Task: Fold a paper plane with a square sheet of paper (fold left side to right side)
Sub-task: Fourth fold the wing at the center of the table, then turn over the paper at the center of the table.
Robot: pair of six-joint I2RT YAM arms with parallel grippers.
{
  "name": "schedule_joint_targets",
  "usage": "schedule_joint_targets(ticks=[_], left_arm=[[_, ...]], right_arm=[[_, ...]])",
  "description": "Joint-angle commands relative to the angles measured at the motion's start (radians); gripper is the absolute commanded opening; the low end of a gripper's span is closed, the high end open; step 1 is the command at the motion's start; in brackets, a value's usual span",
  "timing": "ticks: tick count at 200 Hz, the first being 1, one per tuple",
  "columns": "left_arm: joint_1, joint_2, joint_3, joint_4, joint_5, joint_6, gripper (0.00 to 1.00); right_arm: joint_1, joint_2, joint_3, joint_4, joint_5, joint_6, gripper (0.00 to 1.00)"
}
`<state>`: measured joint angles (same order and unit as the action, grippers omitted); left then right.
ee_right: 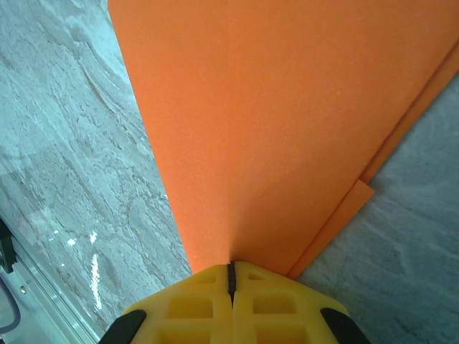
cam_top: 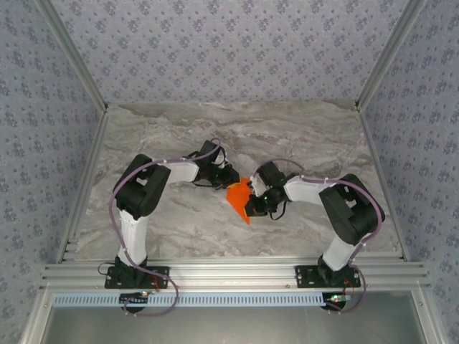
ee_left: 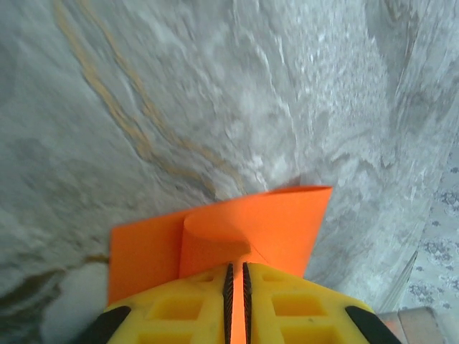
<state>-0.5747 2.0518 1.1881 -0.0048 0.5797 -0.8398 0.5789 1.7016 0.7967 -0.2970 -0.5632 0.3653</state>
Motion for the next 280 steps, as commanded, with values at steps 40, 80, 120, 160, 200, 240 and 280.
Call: schedule_joint_targets(ticks=[40, 80, 120, 160, 200, 240, 280], left_arm=[[0.114, 0.09, 0.116, -0.069, -0.218, 0.096, 0.16], [0.138, 0.11, 0.167, -0.087, -0.215, 0.11, 0.16], [0.165, 0.076, 0.221, -0.132, -0.197, 0.143, 0.19], [0.164, -0.078, 0.122, -0.079, -0.174, 0.137, 0.24], [0.114, -0.281, -0.136, 0.071, -0.143, 0.05, 0.3], [0.0, -0.321, -0.202, 0.115, -0.141, 0.005, 0.39], [-0.043, -0.23, -0.165, 0.143, -0.133, -0.021, 0.41]], right_arm=[[0.024, 0.075, -0.074, -0.177, 0.195, -0.015, 0.0], [0.03, 0.064, -0.072, -0.165, 0.183, -0.011, 0.0], [0.036, 0.04, -0.071, -0.137, 0.151, -0.008, 0.0], [0.033, -0.04, -0.067, 0.002, 0.064, 0.033, 0.04], [0.002, -0.225, -0.075, 0.1, 0.109, 0.05, 0.29], [-0.062, -0.454, -0.113, 0.082, 0.222, 0.036, 0.51], [-0.085, -0.627, -0.169, 0.046, 0.271, 0.033, 0.64]])
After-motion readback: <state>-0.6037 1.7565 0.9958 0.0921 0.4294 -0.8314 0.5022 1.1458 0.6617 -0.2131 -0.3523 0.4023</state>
